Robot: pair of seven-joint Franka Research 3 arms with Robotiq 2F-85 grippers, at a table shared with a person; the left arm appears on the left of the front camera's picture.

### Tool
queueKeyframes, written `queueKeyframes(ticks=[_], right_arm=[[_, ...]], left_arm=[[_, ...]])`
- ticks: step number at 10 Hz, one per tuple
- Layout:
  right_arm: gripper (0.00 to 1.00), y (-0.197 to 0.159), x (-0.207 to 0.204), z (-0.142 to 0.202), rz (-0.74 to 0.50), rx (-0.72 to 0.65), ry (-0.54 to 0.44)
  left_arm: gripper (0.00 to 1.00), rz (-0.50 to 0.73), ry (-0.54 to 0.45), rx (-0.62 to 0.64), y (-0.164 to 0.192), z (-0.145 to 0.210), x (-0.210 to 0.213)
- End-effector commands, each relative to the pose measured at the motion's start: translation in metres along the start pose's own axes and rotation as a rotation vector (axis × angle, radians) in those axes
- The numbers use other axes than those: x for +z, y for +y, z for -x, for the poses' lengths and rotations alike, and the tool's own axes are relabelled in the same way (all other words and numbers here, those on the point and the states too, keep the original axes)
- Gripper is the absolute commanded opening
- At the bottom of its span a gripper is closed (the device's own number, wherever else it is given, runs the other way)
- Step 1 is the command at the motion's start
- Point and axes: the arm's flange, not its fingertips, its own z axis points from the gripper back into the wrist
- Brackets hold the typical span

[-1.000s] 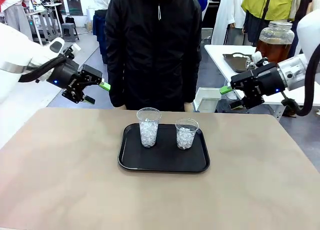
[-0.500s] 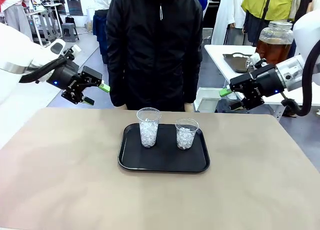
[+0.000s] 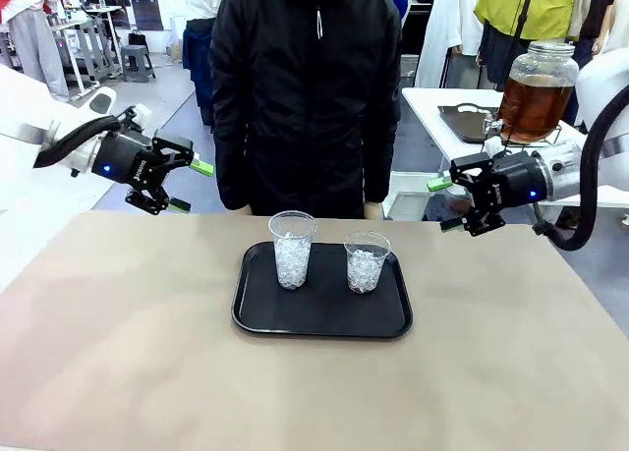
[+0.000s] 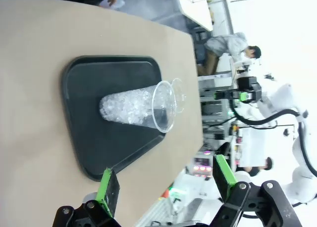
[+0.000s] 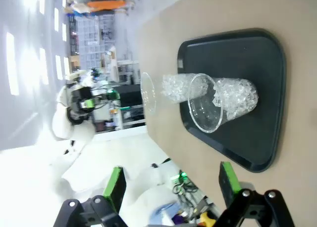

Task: Pour the drink into the iced cup.
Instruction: Pick up the iced cup indicated by the human and present it to them.

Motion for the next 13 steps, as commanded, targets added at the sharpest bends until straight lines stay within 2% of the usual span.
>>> queueKeyframes(ticks=[1, 6, 8, 11, 13], right_arm=[[1.00, -0.010, 0.011, -0.025, -0.113, -0.117, -0.012], [1.00, -0.037, 0.015, -0.045, -0.236, -0.182, -0.028], [1.00, -0.039, 0.016, -0.050, -0.294, -0.169, -0.023], [1.00, -0.039, 0.015, -0.050, -0.298, -0.139, -0.021], [1.00, -0.039, 0.012, -0.047, -0.267, -0.141, -0.023]], left_arm=[[1.00, 0.122, 0.008, 0.062, 0.022, -0.021, -0.002], [1.00, 0.265, 0.069, 0.150, 0.062, -0.032, -0.023], [1.00, 0.318, 0.079, 0.135, 0.069, -0.041, -0.025], [1.00, 0.412, 0.091, 0.056, 0.070, -0.049, -0.025], [1.00, 0.411, 0.080, 0.055, 0.068, -0.049, -0.026]])
